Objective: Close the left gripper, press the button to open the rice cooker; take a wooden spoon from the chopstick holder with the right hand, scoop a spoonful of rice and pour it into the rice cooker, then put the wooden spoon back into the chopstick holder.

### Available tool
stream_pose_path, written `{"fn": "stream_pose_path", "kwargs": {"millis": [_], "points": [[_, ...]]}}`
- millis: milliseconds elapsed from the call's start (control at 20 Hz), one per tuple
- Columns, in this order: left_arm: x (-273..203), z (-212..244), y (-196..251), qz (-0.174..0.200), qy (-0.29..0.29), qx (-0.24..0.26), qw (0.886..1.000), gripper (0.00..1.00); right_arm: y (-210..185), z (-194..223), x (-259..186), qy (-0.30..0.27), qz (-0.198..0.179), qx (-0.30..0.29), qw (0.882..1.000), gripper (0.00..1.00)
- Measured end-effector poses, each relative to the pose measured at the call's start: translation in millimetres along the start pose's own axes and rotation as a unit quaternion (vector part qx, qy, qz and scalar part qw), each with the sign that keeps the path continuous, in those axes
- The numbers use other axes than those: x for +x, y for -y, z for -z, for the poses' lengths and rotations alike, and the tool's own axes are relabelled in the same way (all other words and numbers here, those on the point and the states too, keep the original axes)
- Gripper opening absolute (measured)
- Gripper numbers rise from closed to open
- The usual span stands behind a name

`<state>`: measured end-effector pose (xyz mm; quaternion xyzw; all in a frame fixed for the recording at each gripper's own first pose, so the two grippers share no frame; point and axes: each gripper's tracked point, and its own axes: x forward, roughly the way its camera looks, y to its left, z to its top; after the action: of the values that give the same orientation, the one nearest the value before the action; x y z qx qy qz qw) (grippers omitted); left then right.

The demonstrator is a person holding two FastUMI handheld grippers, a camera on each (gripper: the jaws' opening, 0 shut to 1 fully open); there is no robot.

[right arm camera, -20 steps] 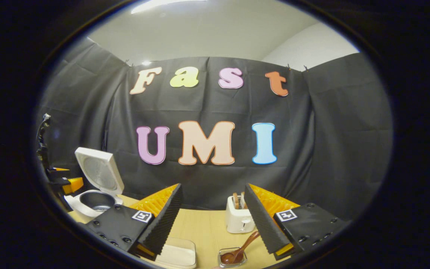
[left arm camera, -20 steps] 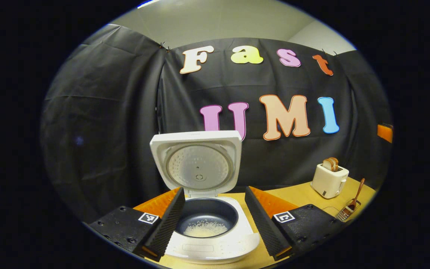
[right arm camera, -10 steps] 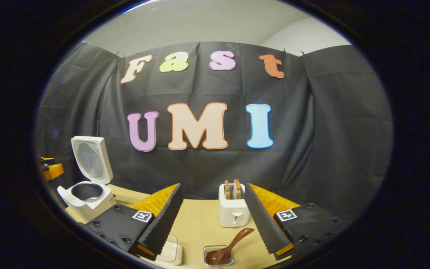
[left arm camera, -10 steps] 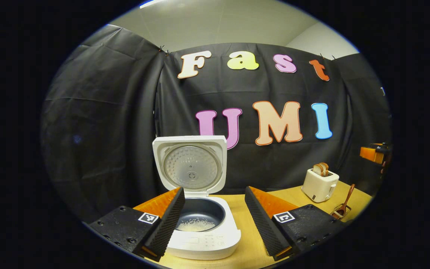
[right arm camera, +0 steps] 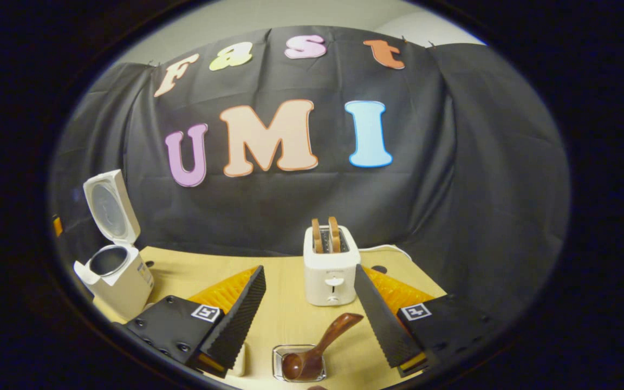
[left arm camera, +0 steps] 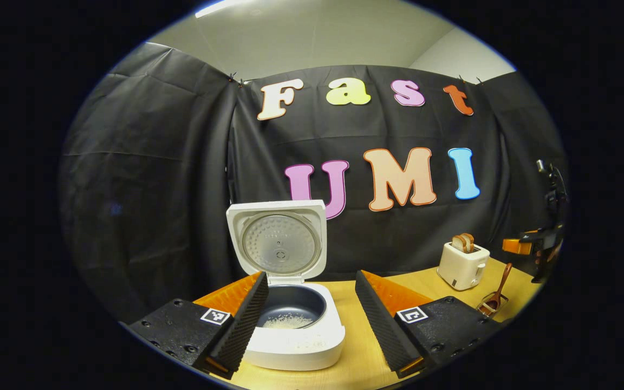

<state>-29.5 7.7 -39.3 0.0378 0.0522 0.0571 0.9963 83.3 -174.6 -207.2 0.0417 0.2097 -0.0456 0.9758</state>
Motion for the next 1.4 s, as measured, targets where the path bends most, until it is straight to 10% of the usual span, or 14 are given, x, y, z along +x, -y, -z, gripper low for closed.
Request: {"fn": "stream_pose_path", "kwargs": {"millis": [700,1200,1400], "points": [[-21.0,4.8,-10.8,-0.034,-0.015,0.009,0.999,0.95,23.0,109.9,47.9,-0.142,0.006,0.054,0.988,1.0],[-24.5,6.2,-16.0,-0.045,-0.018,0.01,0.999,0.95,12.9,139.7,49.0,-0.19,-0.014,0.085,0.978,0.34],[-22.0,7.1,-14.4,-0.041,-0.019,0.01,0.999,0.95,2.3,135.2,43.3,-0.188,-0.031,0.096,0.977,0.25]]}}
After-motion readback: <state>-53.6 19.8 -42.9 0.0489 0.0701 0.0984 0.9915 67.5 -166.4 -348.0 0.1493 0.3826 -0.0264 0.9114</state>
